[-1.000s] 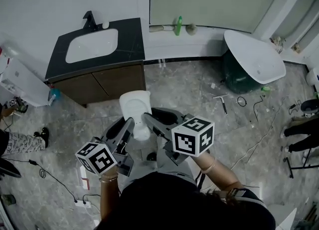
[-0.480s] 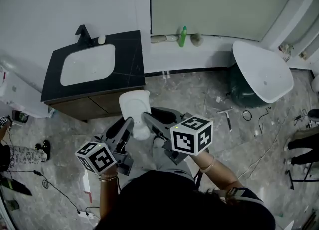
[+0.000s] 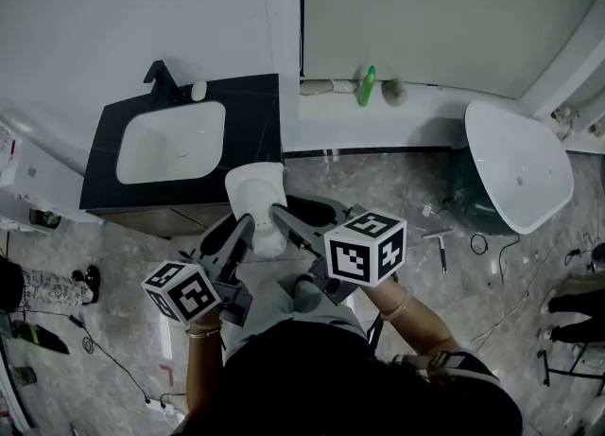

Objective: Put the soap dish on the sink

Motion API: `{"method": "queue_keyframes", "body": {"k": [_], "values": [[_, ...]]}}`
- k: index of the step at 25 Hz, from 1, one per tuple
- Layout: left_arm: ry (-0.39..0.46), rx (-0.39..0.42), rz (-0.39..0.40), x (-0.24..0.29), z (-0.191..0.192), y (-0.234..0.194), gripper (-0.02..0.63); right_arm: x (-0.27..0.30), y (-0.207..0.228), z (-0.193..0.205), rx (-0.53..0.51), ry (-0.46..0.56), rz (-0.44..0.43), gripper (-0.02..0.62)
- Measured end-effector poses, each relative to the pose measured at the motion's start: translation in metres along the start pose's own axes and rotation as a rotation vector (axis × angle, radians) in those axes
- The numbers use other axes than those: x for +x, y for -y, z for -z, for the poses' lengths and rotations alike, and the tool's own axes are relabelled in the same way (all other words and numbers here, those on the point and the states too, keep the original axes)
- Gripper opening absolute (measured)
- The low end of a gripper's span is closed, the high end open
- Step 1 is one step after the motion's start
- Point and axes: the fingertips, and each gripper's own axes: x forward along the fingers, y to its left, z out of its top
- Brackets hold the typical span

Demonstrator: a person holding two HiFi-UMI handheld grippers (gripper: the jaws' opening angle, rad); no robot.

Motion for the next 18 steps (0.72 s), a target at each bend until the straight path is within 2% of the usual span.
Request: {"method": "queue_keyframes", "body": {"k": [9,18], "values": [[-0.028,-0.028,-0.005,0.066,-0.04,-0.073,0.11,0.077,0.064,-0.036,0.012,-0.034,0.024,0.107],[-0.1,-0.046,-0.029,0.142,-0.091,-0.167,0.11,0.175,0.141,-0.076,0.09,-0.074,0.059,0.107]]}}
